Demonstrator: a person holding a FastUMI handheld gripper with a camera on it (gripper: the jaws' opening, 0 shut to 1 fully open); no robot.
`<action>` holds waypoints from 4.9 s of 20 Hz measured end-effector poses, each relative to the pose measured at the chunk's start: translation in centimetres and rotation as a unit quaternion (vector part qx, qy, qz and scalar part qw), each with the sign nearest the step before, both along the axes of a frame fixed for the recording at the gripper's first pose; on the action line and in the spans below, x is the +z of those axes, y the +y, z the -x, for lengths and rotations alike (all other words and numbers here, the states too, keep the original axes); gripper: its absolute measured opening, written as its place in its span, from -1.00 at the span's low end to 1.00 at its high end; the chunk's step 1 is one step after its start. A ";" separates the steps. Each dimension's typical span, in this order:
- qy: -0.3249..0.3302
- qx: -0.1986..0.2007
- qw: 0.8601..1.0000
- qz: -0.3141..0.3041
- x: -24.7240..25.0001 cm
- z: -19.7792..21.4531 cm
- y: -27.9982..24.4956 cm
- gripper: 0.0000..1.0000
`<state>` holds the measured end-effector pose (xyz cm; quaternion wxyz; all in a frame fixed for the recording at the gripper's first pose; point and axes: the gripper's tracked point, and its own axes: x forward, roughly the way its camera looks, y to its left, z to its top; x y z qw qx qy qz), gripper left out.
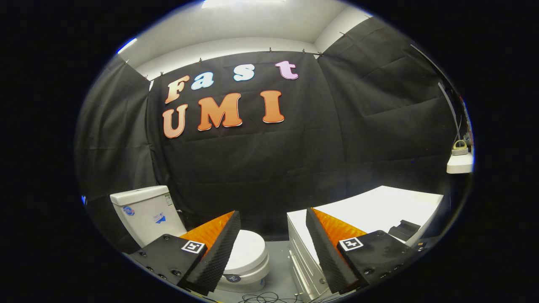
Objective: Open the toilet lid.
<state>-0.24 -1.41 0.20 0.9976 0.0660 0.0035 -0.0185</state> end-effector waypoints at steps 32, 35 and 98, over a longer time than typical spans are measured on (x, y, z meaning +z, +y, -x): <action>0.176 0.099 0.962 -0.182 -16.9 -3.4 15.0 0.97; 0.223 0.098 0.945 -0.217 -21.5 -2.8 15.5 0.97; 0.283 0.005 0.903 -0.324 -29.3 -8.2 16.5 -0.84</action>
